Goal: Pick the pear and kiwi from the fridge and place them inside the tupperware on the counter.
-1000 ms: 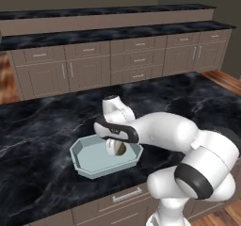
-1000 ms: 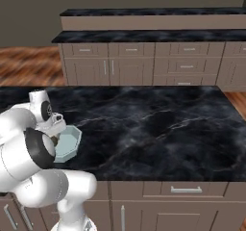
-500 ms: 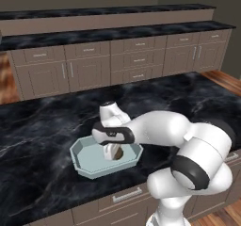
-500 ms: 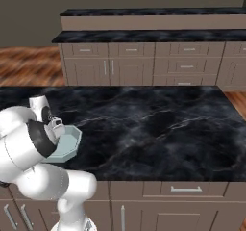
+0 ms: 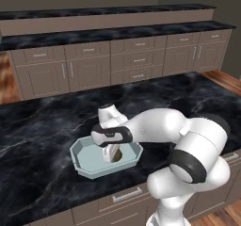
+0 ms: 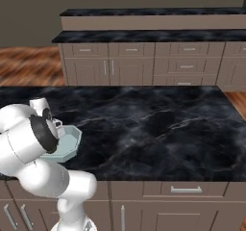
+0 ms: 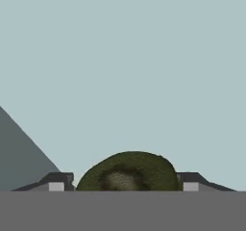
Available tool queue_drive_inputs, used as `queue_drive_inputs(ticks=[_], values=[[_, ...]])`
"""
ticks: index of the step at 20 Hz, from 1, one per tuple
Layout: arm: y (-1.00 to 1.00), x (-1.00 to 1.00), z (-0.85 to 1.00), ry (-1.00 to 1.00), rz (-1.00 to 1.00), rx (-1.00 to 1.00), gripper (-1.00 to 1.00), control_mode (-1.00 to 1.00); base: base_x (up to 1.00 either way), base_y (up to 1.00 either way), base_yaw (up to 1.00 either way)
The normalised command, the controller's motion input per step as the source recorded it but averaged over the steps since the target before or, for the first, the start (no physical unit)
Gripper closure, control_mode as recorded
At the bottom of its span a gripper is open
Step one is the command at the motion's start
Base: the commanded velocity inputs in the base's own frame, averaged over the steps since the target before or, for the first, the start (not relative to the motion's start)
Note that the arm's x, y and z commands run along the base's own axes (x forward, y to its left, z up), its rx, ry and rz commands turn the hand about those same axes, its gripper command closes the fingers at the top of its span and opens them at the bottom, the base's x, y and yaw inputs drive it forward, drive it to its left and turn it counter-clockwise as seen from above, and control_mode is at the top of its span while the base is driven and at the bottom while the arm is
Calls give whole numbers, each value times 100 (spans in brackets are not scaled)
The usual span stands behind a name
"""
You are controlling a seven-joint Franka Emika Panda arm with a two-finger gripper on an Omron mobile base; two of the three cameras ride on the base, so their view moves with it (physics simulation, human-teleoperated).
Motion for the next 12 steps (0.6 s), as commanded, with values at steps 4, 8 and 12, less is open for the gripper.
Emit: queue_drive_inputs(ticks=[4,8,12], values=[[0,-4,7,-3,0,0,-100,-100,0,0,0],[0,-19,31,-4,0,0,-100,-100,0,0,0],[-1,-37,58,-13,0,0,-100,-100,0,0,0]])
